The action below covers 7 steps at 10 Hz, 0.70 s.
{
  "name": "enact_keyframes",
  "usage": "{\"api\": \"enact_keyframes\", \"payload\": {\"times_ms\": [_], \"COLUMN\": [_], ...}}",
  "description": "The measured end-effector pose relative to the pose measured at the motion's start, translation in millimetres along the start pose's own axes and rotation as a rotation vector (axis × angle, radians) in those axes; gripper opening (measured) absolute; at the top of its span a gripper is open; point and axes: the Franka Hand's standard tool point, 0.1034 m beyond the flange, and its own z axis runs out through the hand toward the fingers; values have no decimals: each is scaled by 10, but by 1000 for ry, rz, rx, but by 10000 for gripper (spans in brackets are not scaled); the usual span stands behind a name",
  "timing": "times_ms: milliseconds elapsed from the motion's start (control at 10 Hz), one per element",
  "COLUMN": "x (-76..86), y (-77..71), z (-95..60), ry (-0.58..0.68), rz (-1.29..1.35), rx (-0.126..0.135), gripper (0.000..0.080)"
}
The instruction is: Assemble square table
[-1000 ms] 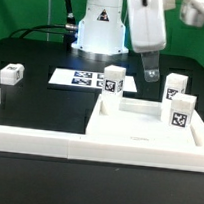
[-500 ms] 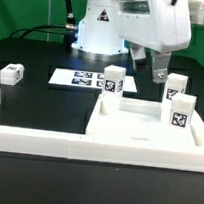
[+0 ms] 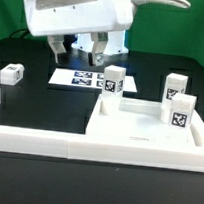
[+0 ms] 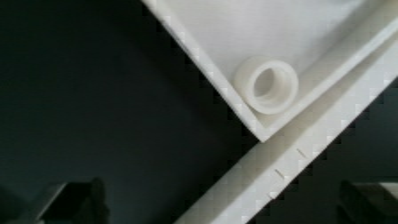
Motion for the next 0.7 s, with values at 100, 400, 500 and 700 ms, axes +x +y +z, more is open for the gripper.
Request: {"api": "enact_keyframes", "payload": {"times_ms": [100,400,500,700], "x": [5,15,-34,11], "y": [9,70,479,1194], "z": [3,10,68,-29], "ry": [0,-1,-32,-86], "rz": [-61,-229,-400,-588], "rx": [-1,-11,-41,-148], "gripper": [649,649,649,649]}}
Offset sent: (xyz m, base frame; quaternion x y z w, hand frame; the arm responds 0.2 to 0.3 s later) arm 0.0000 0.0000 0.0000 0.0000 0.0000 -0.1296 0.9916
